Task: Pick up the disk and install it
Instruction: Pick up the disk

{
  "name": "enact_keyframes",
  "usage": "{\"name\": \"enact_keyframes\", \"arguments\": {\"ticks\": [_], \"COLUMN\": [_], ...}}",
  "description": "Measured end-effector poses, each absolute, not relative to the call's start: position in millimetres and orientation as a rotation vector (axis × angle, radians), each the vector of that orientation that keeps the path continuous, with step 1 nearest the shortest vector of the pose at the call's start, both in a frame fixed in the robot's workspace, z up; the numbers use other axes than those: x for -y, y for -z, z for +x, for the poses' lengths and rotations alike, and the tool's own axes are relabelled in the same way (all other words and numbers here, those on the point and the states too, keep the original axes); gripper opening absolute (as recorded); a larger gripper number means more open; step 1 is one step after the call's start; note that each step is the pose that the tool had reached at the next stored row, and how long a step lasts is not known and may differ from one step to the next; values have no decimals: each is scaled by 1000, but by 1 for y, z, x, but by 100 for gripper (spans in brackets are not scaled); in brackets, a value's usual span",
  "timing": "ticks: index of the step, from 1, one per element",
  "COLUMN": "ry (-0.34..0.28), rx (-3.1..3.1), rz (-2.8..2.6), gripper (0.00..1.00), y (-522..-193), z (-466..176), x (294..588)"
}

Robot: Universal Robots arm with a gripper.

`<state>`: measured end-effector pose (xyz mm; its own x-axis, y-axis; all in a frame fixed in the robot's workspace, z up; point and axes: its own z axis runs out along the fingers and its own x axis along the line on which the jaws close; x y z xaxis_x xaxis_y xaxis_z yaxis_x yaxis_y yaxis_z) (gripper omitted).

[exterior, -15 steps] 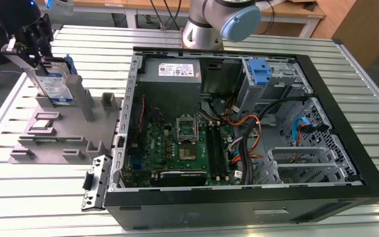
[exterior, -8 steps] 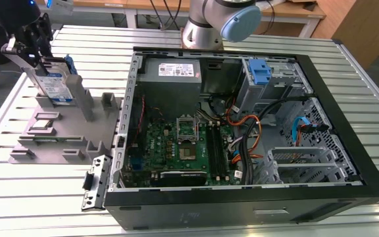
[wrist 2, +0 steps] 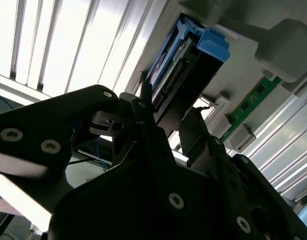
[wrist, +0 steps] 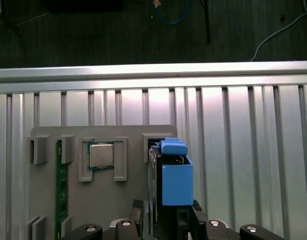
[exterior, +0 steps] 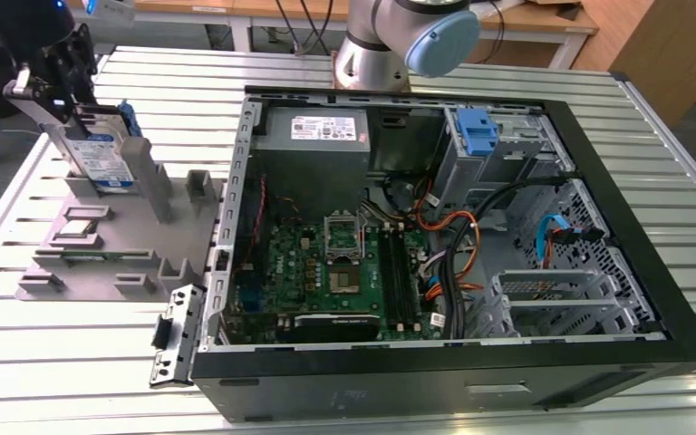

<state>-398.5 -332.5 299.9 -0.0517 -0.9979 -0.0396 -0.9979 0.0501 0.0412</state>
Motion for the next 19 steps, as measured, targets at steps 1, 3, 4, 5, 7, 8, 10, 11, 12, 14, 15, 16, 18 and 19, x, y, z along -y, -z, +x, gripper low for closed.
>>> {"name": "enact_keyframes", "arguments": {"ticks": [1, 3, 4, 5, 7, 8, 10, 11, 12, 14, 15, 16, 18, 19], "ry": [-90, -90, -90, -90, -90, -90, -90, -90, -90, -90, -90, -90, -90, -90], "rx": [-2275, -2274, -2272, -2271, -2271, -2271, -2271, -2271, -2271, -2271, -2271, -2271, -2271, -2271], "rz": [-2164, -2165, -2167, -2168, -2168, -2168, -2168, -2168, -2168, -2168, -2168, -2168, -2168, -2168], "gripper": [48, 48, 48, 48, 48, 48, 48, 48, 48, 47, 47, 47, 40, 40], "y": [-300, -300, -300, -300, -300, -300, -300, -300, -300, -300, -300, -300, -300, -300], "z": [-398, -397, -396, -396, -396, -396, -396, -396, -396, -396, -396, -396, -396, -396], "x": [332, 333, 333, 332, 332, 332, 333, 333, 332, 333, 332, 332, 333, 333]}}
